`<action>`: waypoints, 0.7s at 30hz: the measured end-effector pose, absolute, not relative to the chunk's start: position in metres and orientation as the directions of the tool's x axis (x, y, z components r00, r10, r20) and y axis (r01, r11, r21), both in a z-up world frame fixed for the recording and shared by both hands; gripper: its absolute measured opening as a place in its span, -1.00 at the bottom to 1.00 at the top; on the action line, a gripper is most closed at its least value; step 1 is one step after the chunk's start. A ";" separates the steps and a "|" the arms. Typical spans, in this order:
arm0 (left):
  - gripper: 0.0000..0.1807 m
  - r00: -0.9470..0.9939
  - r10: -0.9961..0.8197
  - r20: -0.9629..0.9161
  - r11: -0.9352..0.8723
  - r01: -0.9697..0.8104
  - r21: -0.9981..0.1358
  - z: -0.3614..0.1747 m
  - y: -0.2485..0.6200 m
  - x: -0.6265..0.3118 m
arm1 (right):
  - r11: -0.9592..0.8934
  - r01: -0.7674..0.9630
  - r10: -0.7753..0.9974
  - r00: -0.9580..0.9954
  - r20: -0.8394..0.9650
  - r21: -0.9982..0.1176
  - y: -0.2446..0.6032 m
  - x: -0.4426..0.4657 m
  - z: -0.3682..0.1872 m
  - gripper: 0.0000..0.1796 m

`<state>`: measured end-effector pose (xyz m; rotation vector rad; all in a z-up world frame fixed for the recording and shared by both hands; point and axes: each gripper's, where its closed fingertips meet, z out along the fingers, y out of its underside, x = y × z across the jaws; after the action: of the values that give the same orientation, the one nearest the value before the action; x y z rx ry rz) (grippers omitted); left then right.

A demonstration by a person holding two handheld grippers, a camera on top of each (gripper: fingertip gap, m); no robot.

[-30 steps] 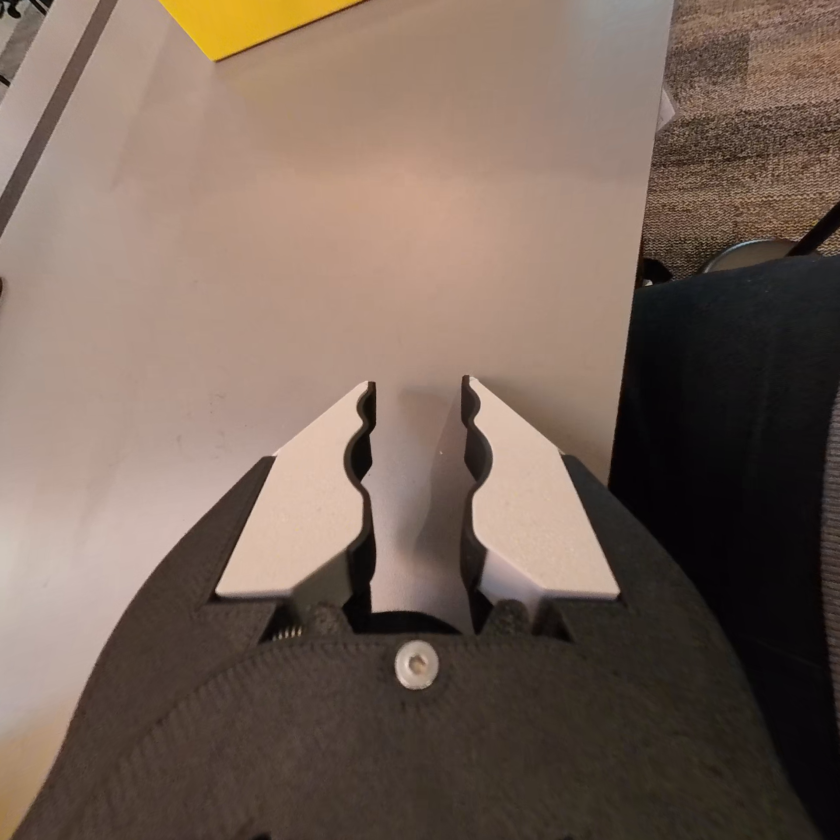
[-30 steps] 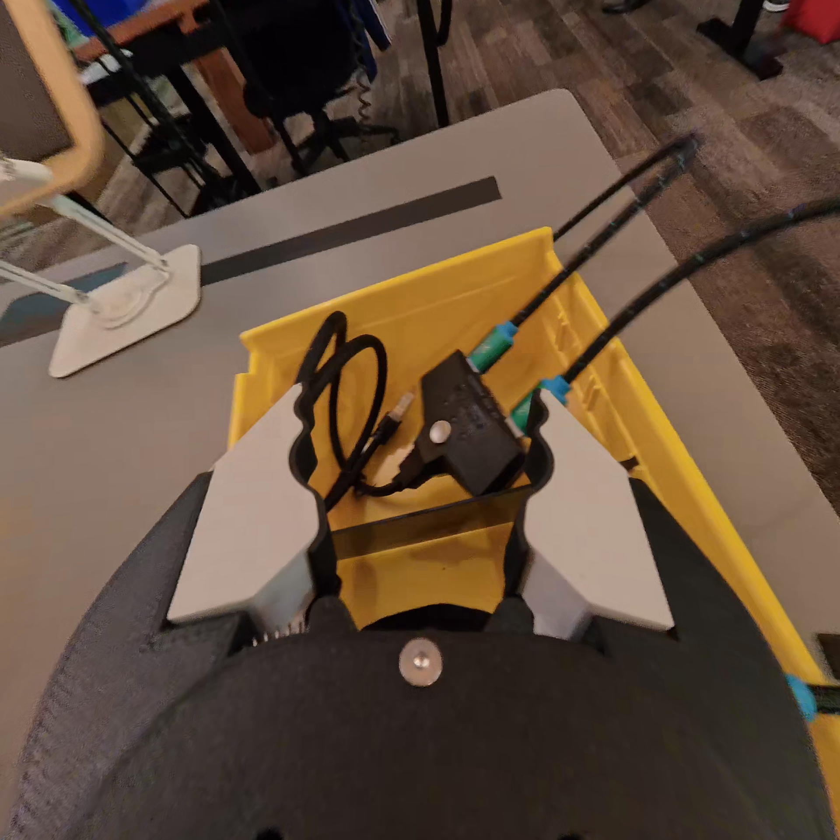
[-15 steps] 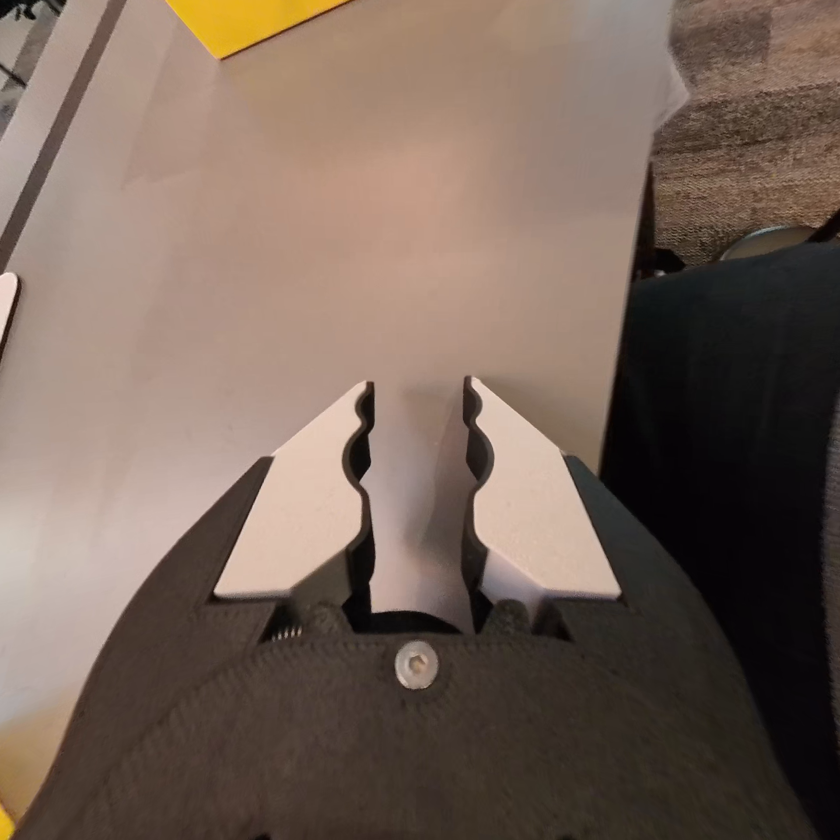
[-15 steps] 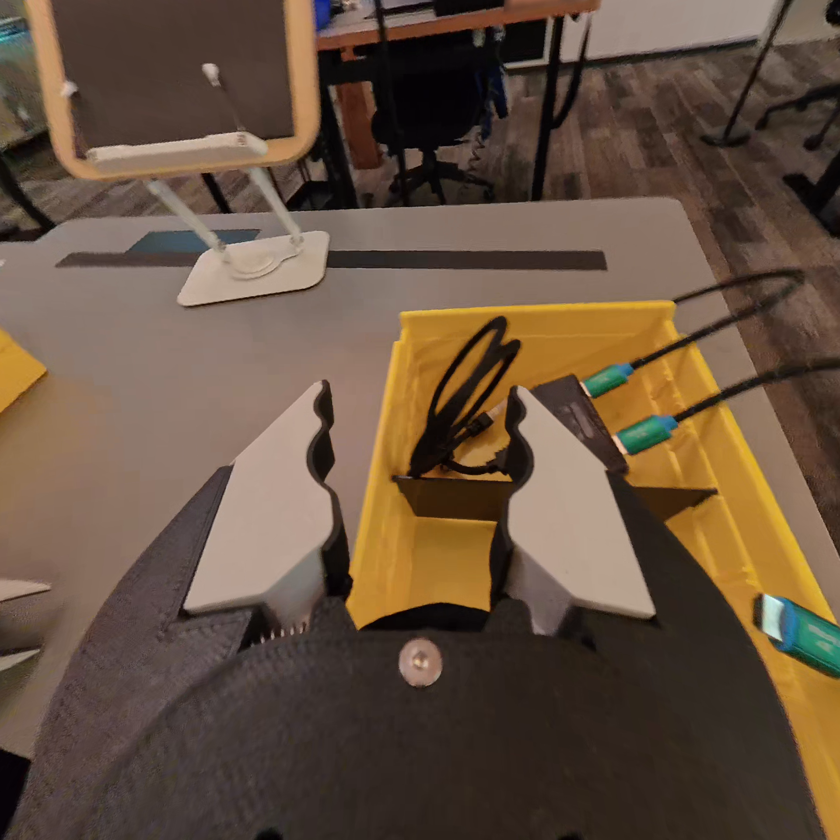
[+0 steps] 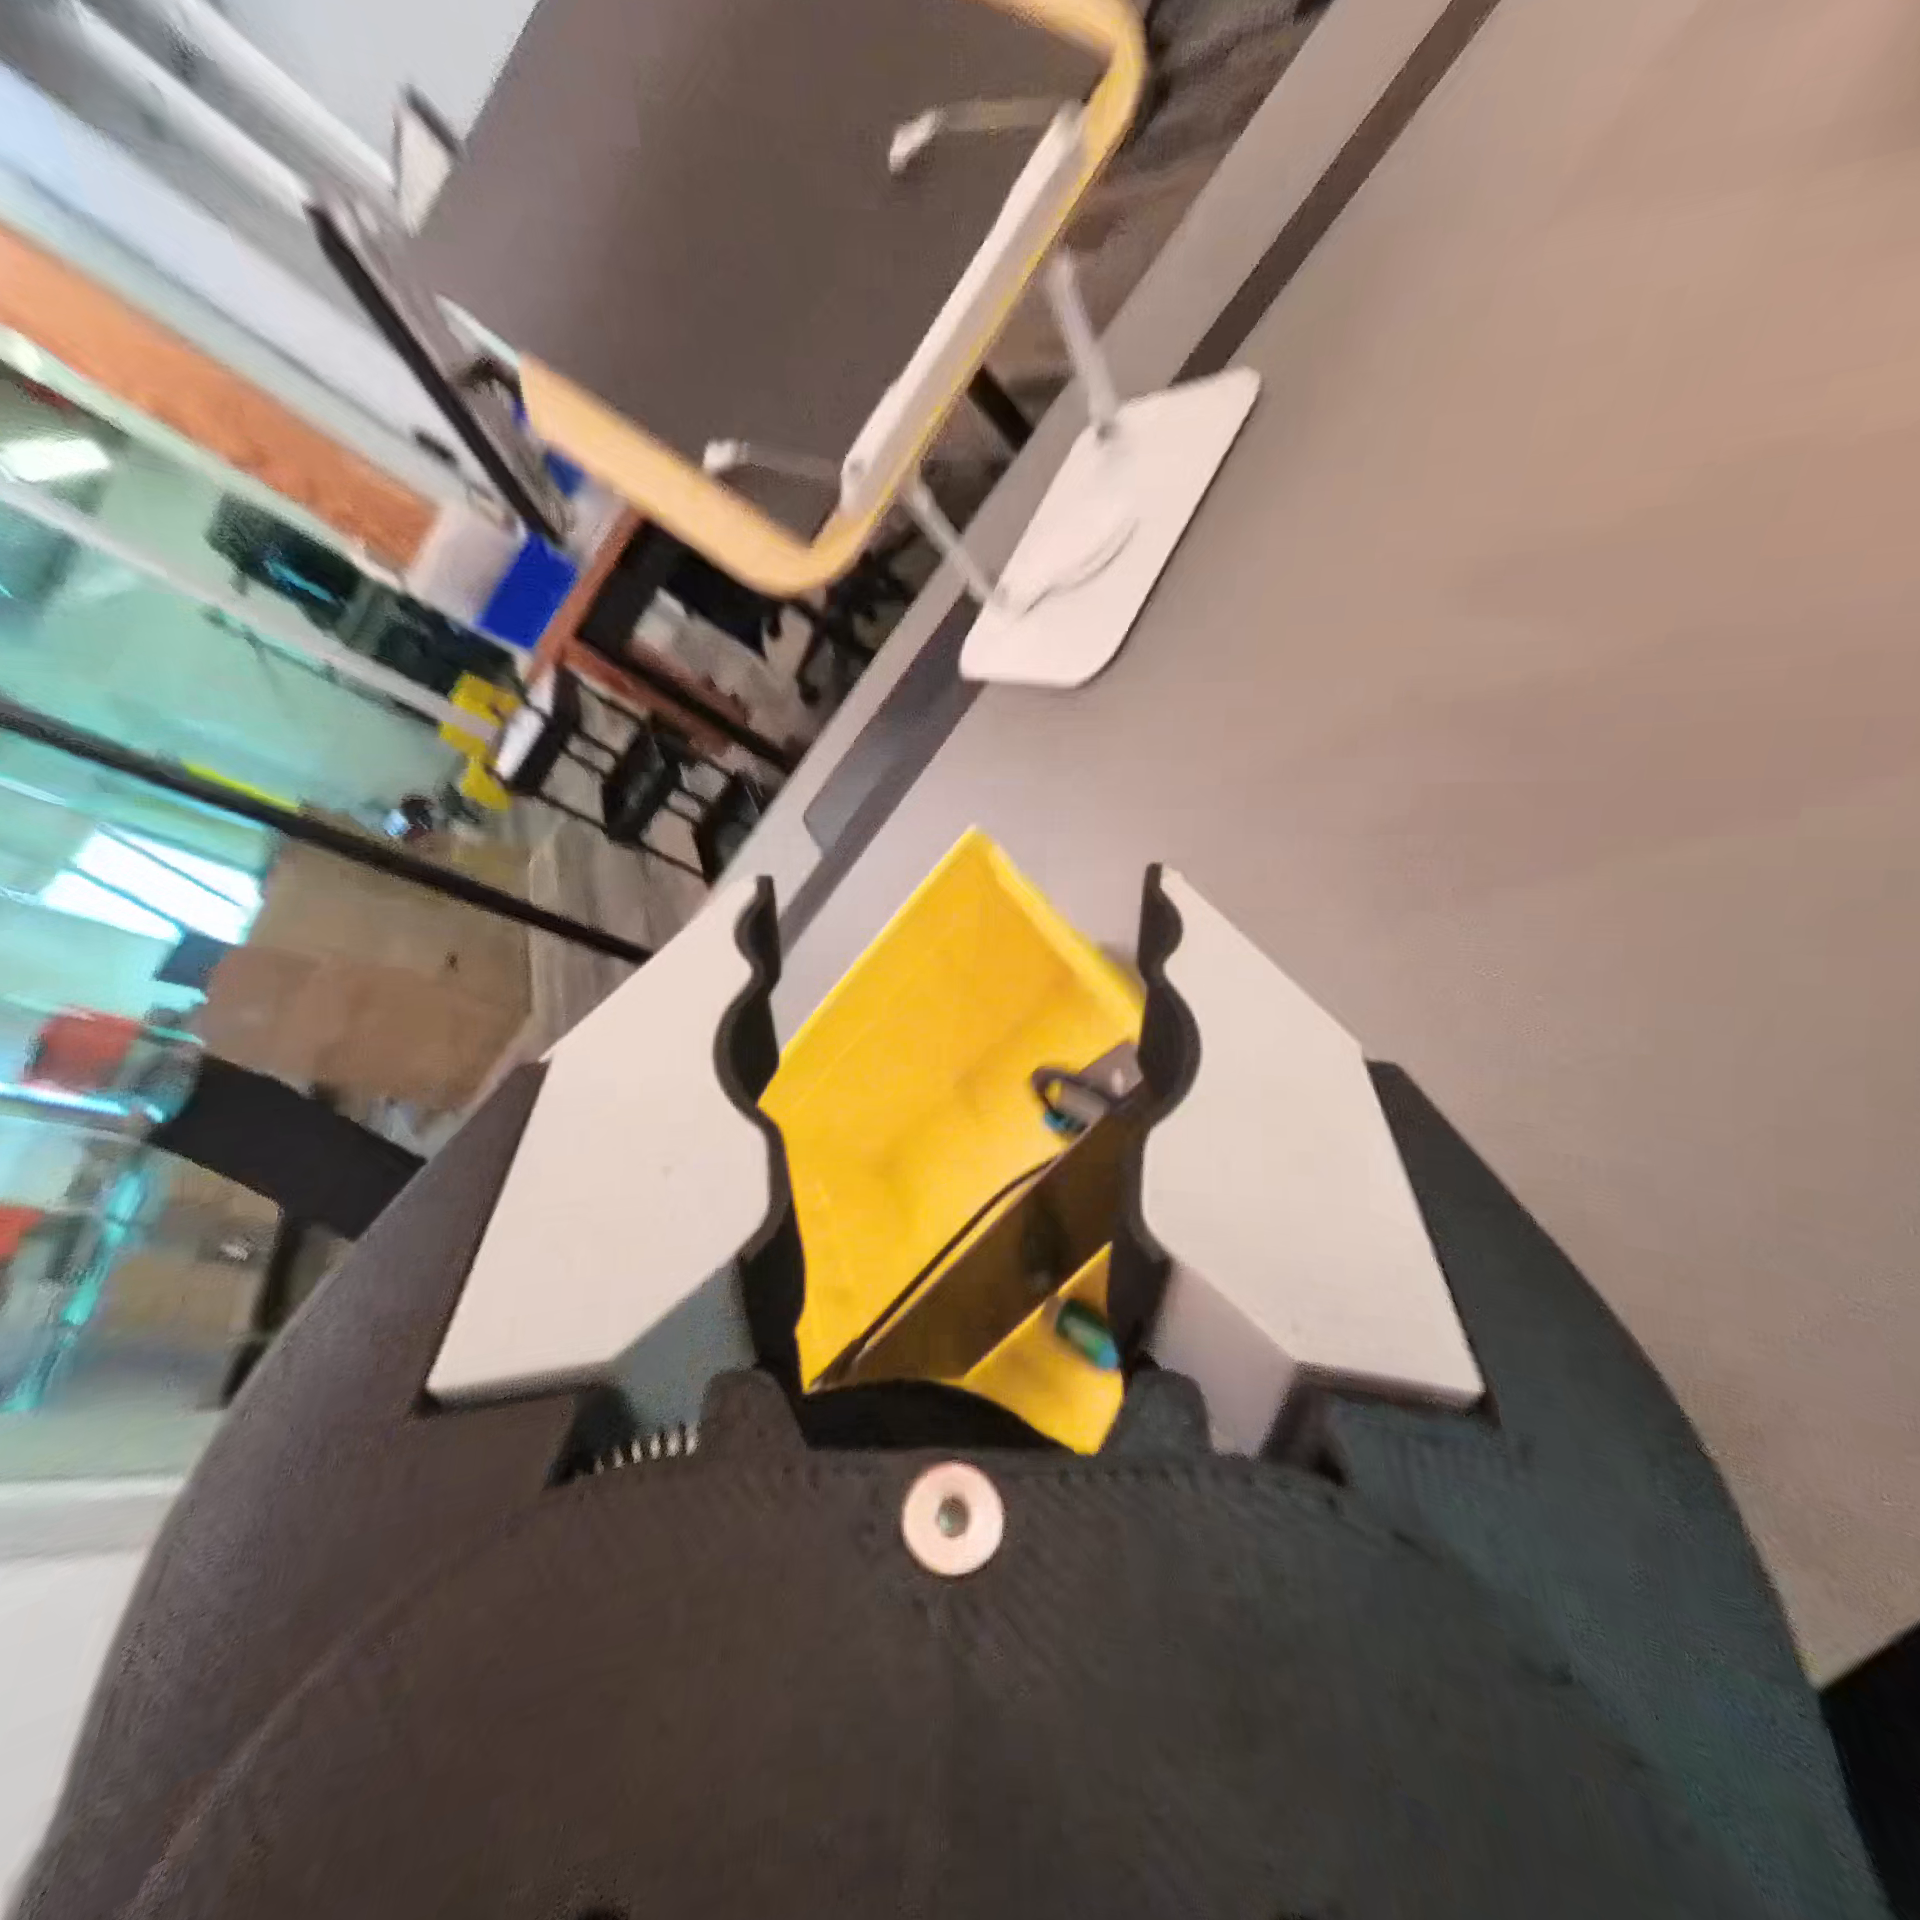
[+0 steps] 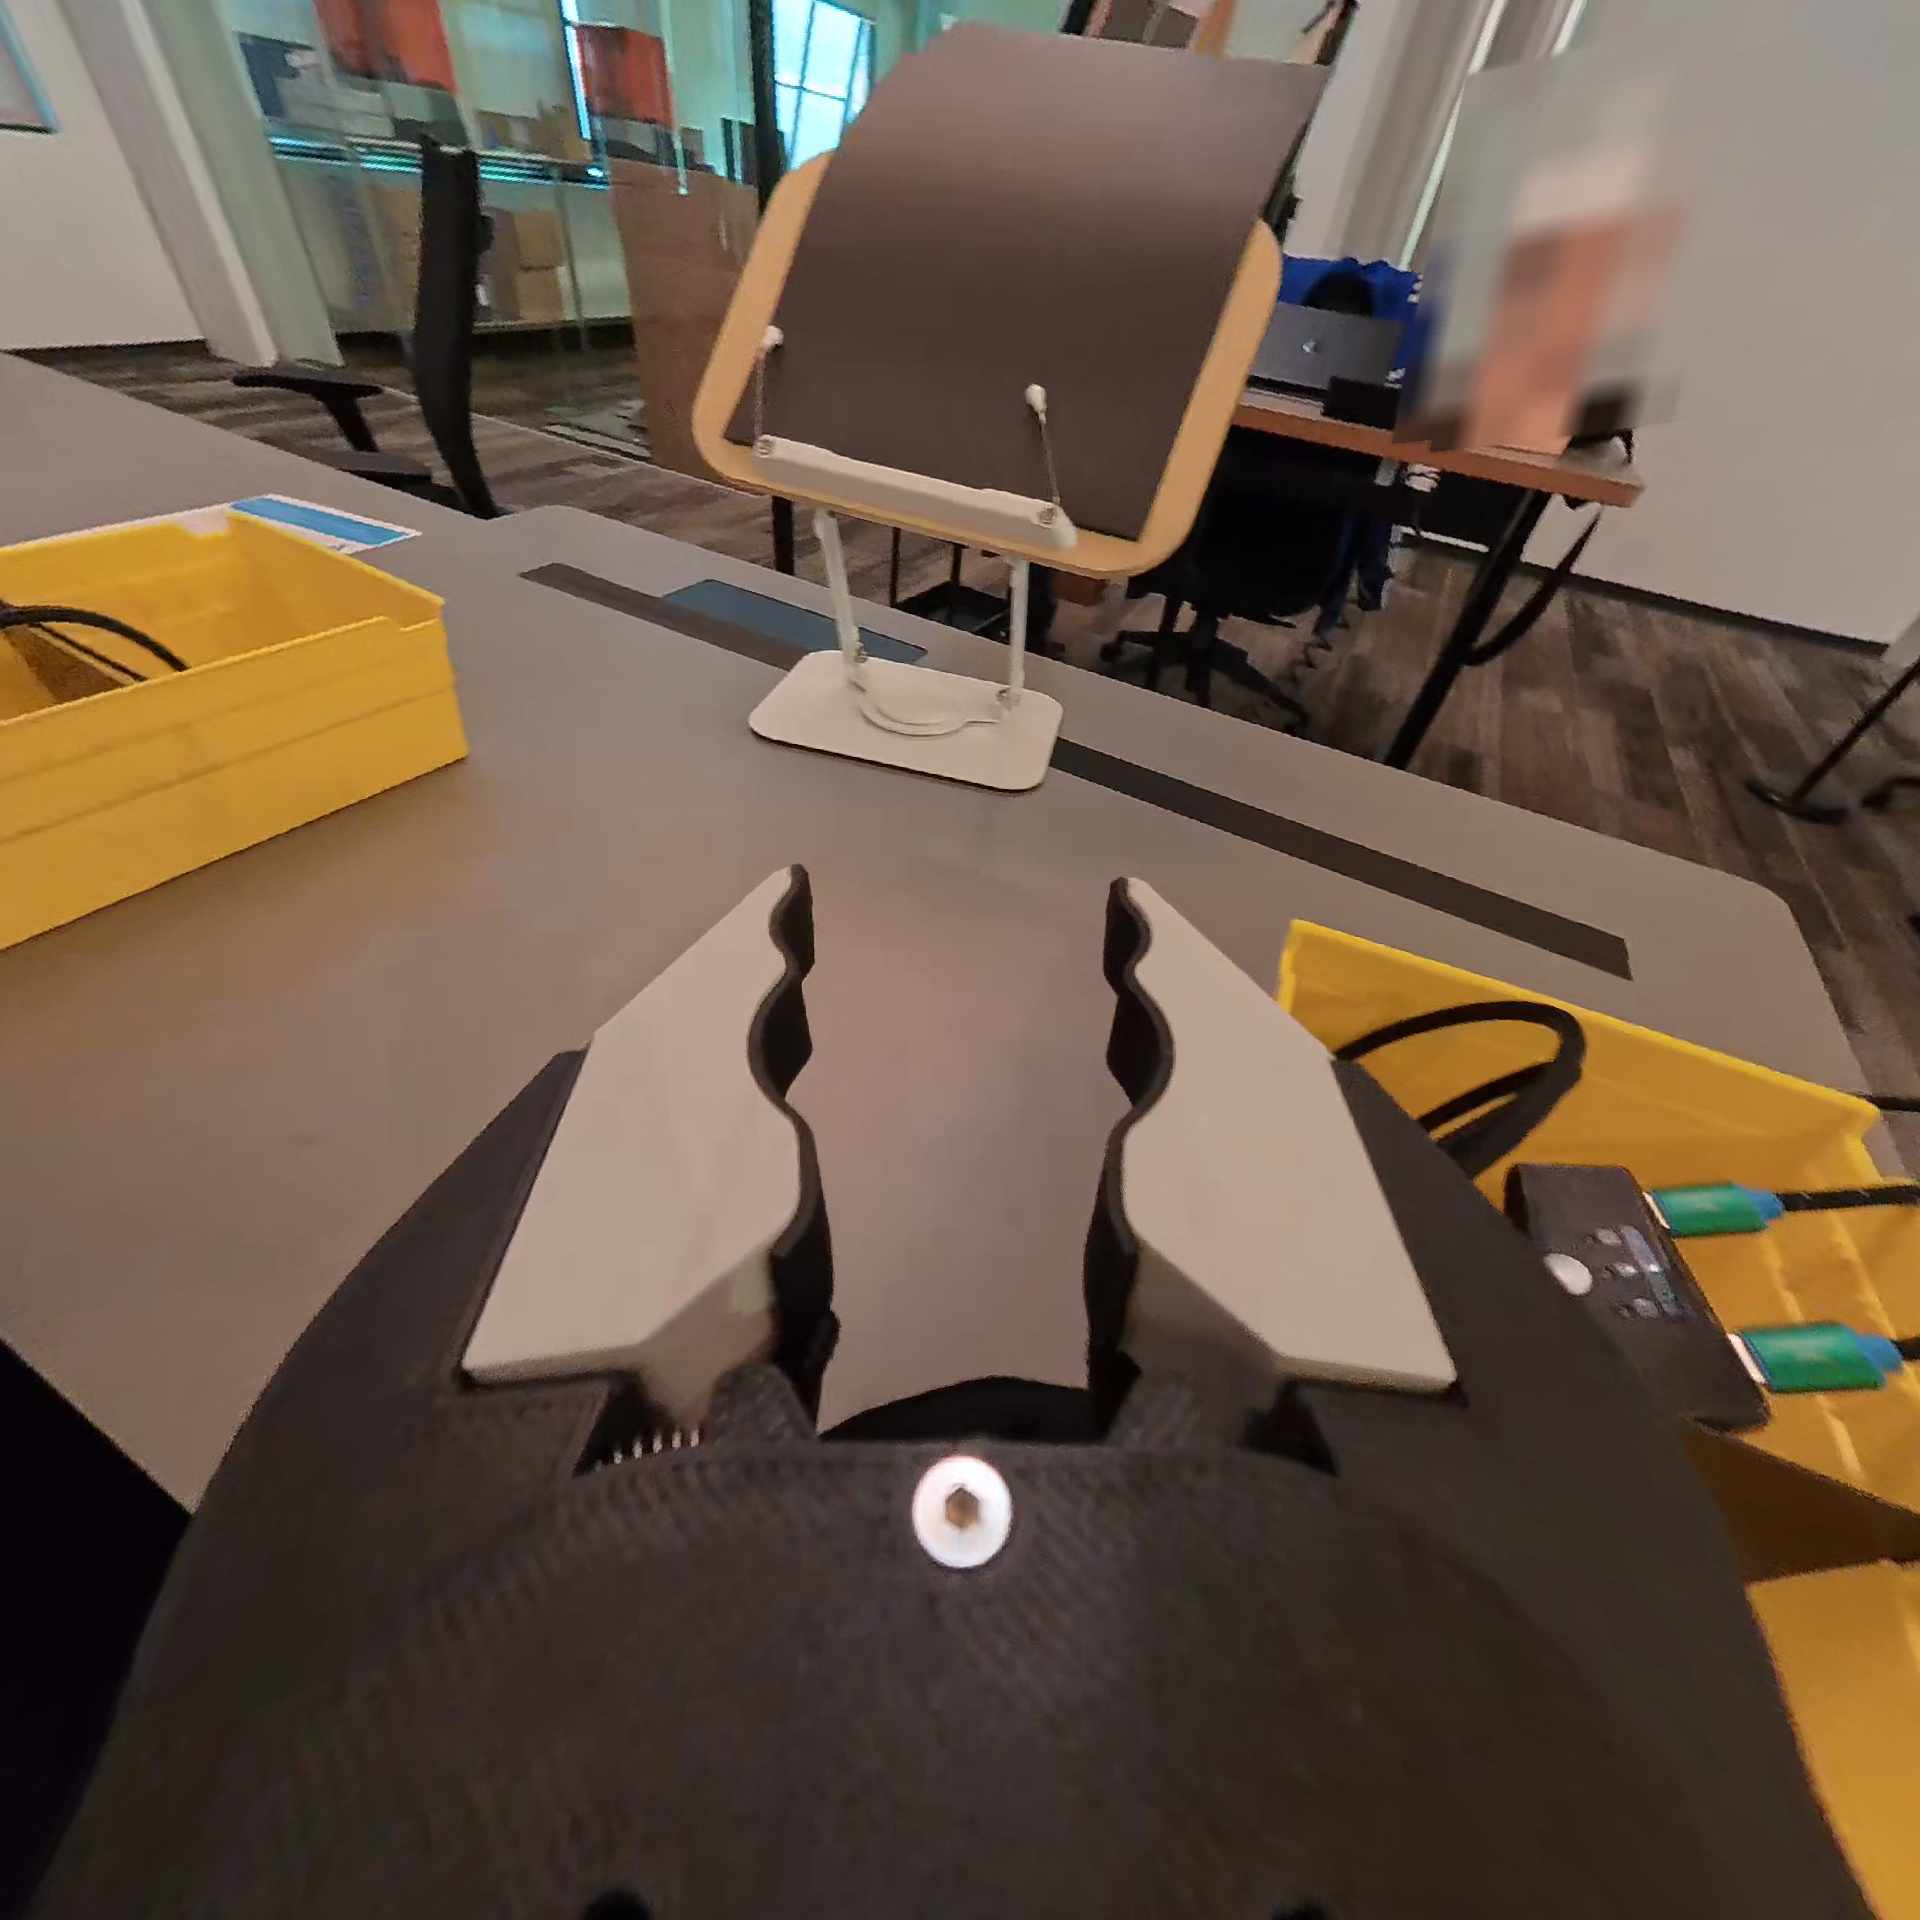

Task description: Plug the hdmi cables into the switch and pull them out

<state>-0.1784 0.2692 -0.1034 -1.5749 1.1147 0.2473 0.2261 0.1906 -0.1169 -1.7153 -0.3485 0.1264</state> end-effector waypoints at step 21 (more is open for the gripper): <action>-0.77 0.210 -0.977 -0.043 -0.213 -0.975 0.063 -0.282 0.372 -0.309 | -0.171 0.187 0.476 0.875 0.085 -0.967 0.188 0.139 -0.164 -0.49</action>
<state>-0.3090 0.3720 -0.2824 -2.4610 1.9847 0.1150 0.1393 0.1881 -0.1635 -1.7489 -0.5072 0.2754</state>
